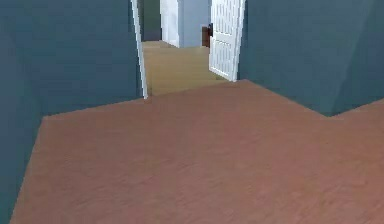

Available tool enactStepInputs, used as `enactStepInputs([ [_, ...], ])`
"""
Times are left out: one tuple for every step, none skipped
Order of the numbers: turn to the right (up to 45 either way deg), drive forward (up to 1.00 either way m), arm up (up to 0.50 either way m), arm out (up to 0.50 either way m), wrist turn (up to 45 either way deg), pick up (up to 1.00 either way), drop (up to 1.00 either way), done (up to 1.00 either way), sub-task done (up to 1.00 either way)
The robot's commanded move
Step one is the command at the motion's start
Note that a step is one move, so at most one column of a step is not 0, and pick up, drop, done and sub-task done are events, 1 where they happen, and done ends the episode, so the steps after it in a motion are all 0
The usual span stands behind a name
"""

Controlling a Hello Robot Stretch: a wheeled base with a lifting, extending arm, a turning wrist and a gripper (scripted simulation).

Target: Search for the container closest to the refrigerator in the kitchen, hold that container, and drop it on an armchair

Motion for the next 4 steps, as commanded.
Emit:
enactStepInputs([
  [0.0,1.00,0.00,0.00,0.0,0.00,0.00,0.00,0.00],
  [0.0,1.00,0.00,0.00,0.0,0.00,0.00,0.00,0.00],
  [0.0,1.00,0.00,0.00,0.0,0.00,0.00,0.00,0.00],
  [-9.0,0.00,0.00,0.00,0.0,0.00,0.00,0.00,0.00],
])
